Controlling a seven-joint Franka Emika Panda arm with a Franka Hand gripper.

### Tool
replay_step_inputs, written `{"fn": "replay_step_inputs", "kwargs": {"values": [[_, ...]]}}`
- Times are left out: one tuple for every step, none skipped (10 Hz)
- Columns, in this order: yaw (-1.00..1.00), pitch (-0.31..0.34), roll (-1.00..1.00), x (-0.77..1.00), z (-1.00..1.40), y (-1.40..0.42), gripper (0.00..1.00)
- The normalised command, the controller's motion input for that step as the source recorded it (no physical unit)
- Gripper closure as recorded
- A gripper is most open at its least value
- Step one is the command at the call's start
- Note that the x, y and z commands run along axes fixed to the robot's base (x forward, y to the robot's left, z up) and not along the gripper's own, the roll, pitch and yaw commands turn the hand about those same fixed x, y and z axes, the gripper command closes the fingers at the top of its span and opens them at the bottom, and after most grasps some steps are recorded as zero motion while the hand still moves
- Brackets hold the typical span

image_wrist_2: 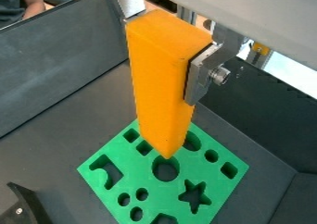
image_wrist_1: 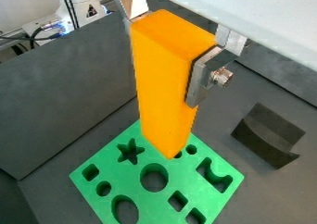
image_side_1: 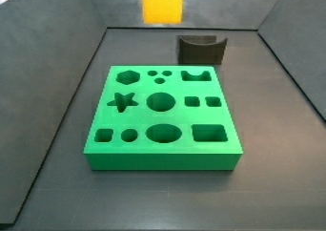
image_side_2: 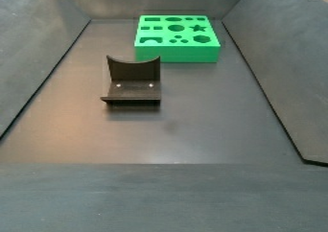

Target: Insert the rectangle object.

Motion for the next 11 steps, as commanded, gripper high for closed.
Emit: {"fn": "replay_step_inputs", "kwargs": {"values": [[0.00,0.000,0.01,0.00,0.00,-0.01,1.00],[-0.17,0.106,0.10,0.70,-0.23,-0.22,1.00],[-0.05,0.000,0.00,1.00,-0.56,-0.27,1.00],[0.00,-0.026,0.00,1.00,-0.66,-0.21,1.00],[0.00,-0.016,-0.02,1.00,-0.64,-0.13,1.00],[0.00,0.000,0.00,1.00,-0.67,-0.11,1.00],[0.00,0.000,0.11,1.00,-0.54,-0.16,1.00],[0.00,0.013,0.25,0.98,-0.44,-0.20,1.00],[0.00,0.043,0.32,0.96,-0.41,-0.23,1.00],[0.00,0.064,0.36,0.94,-0.41,-0.27,1.00],[0.00,0.079,0.39,0.93,-0.42,-0.31,1.00]]}}
